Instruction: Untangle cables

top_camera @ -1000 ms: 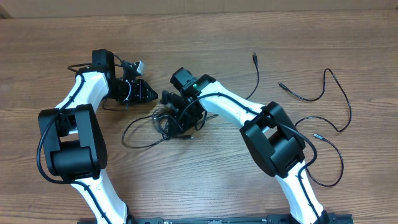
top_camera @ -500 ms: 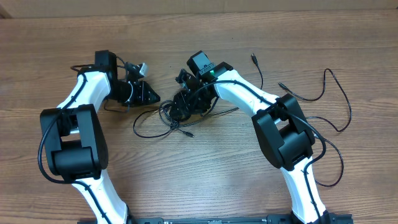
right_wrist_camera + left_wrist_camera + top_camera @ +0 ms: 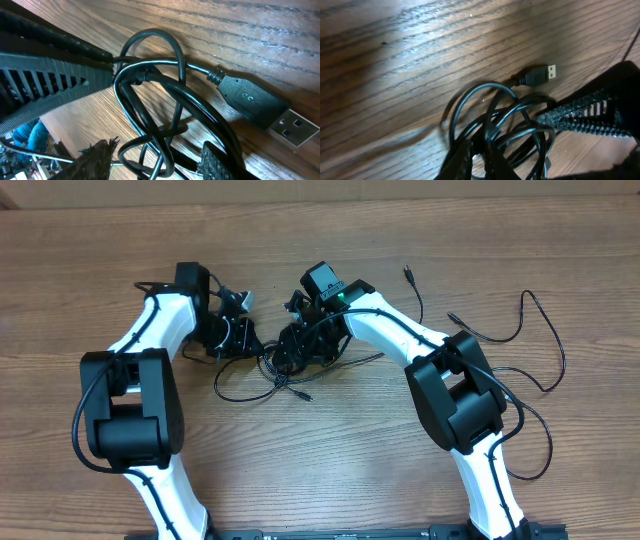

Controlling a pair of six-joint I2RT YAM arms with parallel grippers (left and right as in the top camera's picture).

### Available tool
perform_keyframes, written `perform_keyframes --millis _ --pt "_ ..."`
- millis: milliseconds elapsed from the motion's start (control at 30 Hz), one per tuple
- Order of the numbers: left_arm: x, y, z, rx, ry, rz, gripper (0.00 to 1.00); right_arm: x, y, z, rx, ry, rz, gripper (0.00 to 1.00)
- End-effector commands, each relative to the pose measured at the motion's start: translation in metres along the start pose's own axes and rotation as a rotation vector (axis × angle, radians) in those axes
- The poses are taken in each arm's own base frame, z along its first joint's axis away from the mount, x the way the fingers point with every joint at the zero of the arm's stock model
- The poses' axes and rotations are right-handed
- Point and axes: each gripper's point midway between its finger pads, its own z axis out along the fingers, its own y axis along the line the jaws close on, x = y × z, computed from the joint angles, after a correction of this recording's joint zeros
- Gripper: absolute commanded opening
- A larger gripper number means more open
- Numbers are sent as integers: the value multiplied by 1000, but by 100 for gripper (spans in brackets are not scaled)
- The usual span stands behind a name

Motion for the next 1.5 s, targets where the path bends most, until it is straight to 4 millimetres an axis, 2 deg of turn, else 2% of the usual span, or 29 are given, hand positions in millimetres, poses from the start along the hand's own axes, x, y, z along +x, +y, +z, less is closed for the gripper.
perform_keyframes --millis 0,67,233,333,467,700,967,1200,1400,1467 --pt "-3 -2 13 -22 21 -5 12 -12 -3 -9 6 -32 5 56" --pt "-1 -3 21 -20 35 0 14 -15 0 -18 -13 -43 8 56" --pt "-3 -4 28 -19 35 7 15 -14 28 -53 -100 -68 -13 56" --pt "-4 -4 28 -20 32 -1 15 -13 38 -61 -106 -80 -31 56" --pt "-4 -4 28 -20 32 -1 19 -7 47 -55 -107 -66 -49 56" --pt "-5 -3 28 -25 29 1 18 3 56 -39 -68 -43 -9 55" --pt "-5 -3 28 -28 29 1 19 14 32 -11 73 -58 61 51" --pt "-5 2 28 -54 28 3 18 13 11 1 127 -101 101 47" --pt "-7 2 28 -55 21 7 18 13 12 2 120 -102 97 18" --pt "-8 2 28 -55 17 9 18 13 17 2 92 -95 93 18"
